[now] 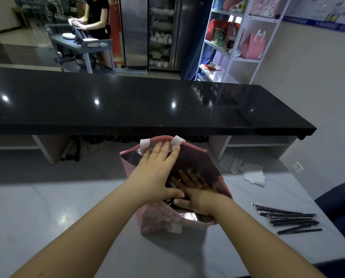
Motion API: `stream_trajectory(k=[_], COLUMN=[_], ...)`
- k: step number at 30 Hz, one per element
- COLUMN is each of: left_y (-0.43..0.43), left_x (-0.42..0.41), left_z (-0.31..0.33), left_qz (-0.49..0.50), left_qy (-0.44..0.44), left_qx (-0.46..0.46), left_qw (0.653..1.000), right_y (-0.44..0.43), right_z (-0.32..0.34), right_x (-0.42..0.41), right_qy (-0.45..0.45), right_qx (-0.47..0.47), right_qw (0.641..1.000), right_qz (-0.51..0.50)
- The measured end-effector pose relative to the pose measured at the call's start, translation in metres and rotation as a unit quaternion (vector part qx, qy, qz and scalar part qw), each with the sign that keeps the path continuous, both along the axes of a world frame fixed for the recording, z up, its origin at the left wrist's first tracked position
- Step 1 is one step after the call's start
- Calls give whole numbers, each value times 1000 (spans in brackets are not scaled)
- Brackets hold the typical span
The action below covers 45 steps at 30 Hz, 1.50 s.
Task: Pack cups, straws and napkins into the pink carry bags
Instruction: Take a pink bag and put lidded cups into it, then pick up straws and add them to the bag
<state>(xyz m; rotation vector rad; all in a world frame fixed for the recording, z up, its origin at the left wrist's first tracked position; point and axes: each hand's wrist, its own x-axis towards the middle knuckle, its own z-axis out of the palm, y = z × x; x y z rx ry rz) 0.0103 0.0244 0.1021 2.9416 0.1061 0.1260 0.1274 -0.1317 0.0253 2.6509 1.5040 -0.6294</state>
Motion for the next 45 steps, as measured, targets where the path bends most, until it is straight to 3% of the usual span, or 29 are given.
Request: stream_trajectory(k=[4, 9, 13, 22, 32, 38, 45], left_y=[-1, -16, -45, -168, -300, -323, -324], left_x=[3, 19, 44, 116, 191, 191, 171], left_z=[18, 44, 49, 20, -84, -140, -164], left_qz=[2, 6, -12, -56, 10, 115, 218], left_qy=[-26, -102, -124, -130, 19, 74, 66], left_qx=[2, 80, 71, 34, -16, -93, -149], left_qw=[1000, 992, 990, 989, 1000, 986, 962], right_y=[1, -24, -57, -181, -336, -359, -331], right_z=[55, 108, 120, 96, 2, -65, -101], right_x=[4, 3, 4, 42, 125, 156, 186], right_qy=[-12, -135, -204, -227, -79, -15, -2], right_qx=[131, 254, 307, 303, 226, 173, 122], right_qw=[990, 954, 923, 905, 938, 957, 973], right_qz=[-42, -82, -107, -195, -250, -233, -197])
